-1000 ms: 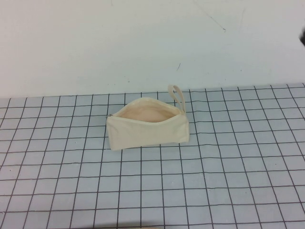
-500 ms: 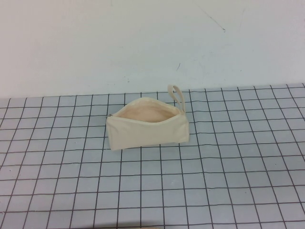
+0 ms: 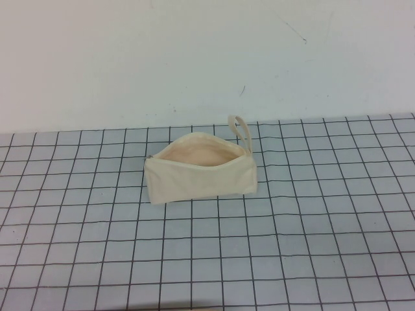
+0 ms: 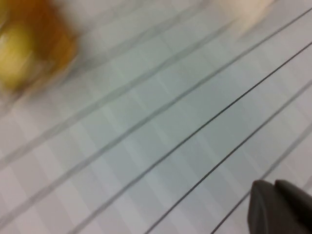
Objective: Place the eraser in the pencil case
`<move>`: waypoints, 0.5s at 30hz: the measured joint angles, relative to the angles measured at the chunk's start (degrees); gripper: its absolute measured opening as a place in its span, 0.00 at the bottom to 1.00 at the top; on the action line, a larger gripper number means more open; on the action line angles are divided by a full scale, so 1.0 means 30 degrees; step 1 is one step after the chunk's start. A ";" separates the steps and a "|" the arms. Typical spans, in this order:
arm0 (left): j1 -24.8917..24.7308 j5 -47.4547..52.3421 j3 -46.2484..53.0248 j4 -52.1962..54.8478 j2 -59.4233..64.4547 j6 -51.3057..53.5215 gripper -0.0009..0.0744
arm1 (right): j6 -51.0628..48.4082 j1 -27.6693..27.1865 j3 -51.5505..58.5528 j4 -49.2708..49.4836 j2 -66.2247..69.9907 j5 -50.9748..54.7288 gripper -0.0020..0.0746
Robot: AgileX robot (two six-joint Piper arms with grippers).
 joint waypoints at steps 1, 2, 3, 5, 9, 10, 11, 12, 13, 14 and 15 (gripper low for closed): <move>0.0000 0.0000 0.0000 0.0000 0.0000 0.0000 0.01 | 0.0000 -0.0482 0.0499 0.0000 -0.0545 -0.1541 0.03; 0.0000 0.0000 0.0000 0.0000 0.0000 0.0000 0.01 | 0.0000 -0.1164 0.1033 0.0186 -0.1278 -0.3010 0.03; 0.0000 0.0000 0.0000 0.0000 0.0000 0.0000 0.01 | 0.0000 -0.1890 0.1606 0.0541 -0.2005 -0.4469 0.03; 0.0000 0.0000 0.0000 0.0000 0.0000 0.0000 0.01 | 0.0000 -0.3212 0.2731 0.1389 -0.3404 -0.6823 0.03; 0.0000 0.0000 0.0000 0.0000 0.0000 0.0000 0.01 | 0.0000 -0.5938 0.4994 0.2711 -0.6302 -0.9965 0.03; 0.0000 0.0000 0.0000 0.0000 0.0000 0.0000 0.01 | 0.0000 -0.6604 0.5402 0.2939 -0.6963 -1.0328 0.03; 0.0000 0.0000 0.0000 0.0000 0.0000 0.0000 0.01 | 0.0000 -0.7215 0.5880 0.3076 -0.7774 -1.0531 0.03; 0.0000 0.0000 0.0000 0.0000 0.0000 0.0000 0.01 | 0.0000 -0.7746 0.6319 0.3165 -0.8567 -1.0629 0.03; 0.0000 0.0000 0.0000 0.0000 0.0000 0.0000 0.01 | 0.0000 -0.8104 0.6721 0.3210 -0.9312 -1.0711 0.03; 0.0000 0.0000 0.0000 0.0000 0.0000 -0.0013 0.01 | 0.0000 -0.8494 0.7088 0.3258 -1.0006 -1.0756 0.03; 0.0000 0.0000 0.0000 0.0000 0.0000 -0.0013 0.01 | 0.0000 -0.8849 0.7418 0.3305 -1.0618 -1.0756 0.03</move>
